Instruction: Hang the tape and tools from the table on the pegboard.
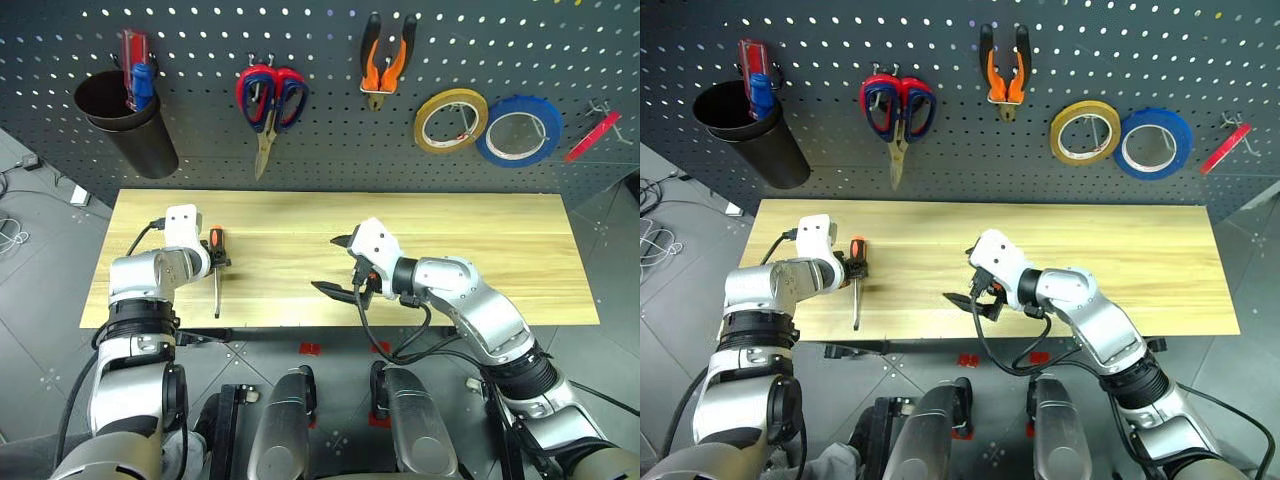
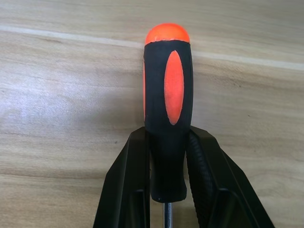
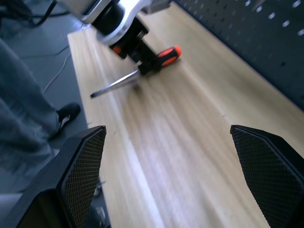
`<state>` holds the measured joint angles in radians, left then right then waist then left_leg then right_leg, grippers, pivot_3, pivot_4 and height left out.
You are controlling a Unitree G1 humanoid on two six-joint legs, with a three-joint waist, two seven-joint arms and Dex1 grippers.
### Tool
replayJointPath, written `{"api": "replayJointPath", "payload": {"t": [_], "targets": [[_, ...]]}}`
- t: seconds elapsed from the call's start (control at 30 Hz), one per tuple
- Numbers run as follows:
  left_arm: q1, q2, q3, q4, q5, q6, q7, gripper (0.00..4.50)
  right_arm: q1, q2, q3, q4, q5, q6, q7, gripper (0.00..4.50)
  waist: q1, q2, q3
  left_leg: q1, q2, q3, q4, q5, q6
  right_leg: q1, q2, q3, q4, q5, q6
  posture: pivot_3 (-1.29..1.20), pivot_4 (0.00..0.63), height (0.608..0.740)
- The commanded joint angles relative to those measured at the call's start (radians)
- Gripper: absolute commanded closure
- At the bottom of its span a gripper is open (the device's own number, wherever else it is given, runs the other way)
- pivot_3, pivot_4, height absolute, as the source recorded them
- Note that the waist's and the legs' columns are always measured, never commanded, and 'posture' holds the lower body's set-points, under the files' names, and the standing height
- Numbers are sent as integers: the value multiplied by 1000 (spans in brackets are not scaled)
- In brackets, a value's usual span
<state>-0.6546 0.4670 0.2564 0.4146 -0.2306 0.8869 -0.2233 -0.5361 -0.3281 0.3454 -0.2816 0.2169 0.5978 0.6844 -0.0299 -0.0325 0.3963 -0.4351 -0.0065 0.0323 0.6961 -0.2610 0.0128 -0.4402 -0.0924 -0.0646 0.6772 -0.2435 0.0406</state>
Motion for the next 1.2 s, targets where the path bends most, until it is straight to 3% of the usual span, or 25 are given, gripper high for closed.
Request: {"api": "replayJointPath", "payload": {"t": [0.03, 0.2, 0.37, 0.5, 0.73, 1.0, 1.2], "targets": [[71, -26, 52, -325, -31, -33, 48, 3757, -41, 47, -76, -92, 87, -23, 11, 0, 1, -1, 0, 0, 1, 0, 0, 0, 0, 0, 0, -1, -1, 0, 0, -78, 368, 740], [173, -44, 58, -685, -22, -53, 96, 3757, -105, 98, -131, -79, 101, -79, -20, 0, 3, -1, 0, 0, 0, -1, 0, 0, 0, 1, 0, 0, -1, 0, 0, -46, 358, 740], [180, -60, 68, -805, 49, -329, 146, 3757, -205, 162, -185, -46, 119, -133, -49, 0, 3, -1, 0, 0, 0, -1, 0, 0, 0, 0, 0, -1, -1, 0, 0, 4, 350, 740], [92, -43, -5, -785, 110, -516, 128, 3757, -235, 172, -176, -14, 110, -170, -35, 0, 13, -1, 0, 0, 0, -1, -1, 0, 0, 1, 0, -1, -1, 0, 0, 21, 342, 740], [-77, -40, -4, -694, 130, -647, 139, 3757, -254, 180, -169, 30, 93, -217, -38, 0, 27, -1, 0, 0, 0, -1, 0, 0, 0, 0, 1, -1, 0, 0, 0, 13, 329, 740], [-306, 15, 58, -538, 115, -721, 167, 3757, -260, 177, -163, 41, 80, -239, -36, 0, 27, -1, 0, 0, 0, -1, 0, 0, 0, 0, 1, -1, 0, 0, 0, 4, 319, 740], [-344, 72, 87, -465, 117, -758, 161, 3757, -266, 183, -151, 47, 77, -248, -34, 0, 25, -1, 0, 0, 0, -1, -1, 0, 0, 0, 1, -1, 0, 0, 0, -1, 317, 740]]}}
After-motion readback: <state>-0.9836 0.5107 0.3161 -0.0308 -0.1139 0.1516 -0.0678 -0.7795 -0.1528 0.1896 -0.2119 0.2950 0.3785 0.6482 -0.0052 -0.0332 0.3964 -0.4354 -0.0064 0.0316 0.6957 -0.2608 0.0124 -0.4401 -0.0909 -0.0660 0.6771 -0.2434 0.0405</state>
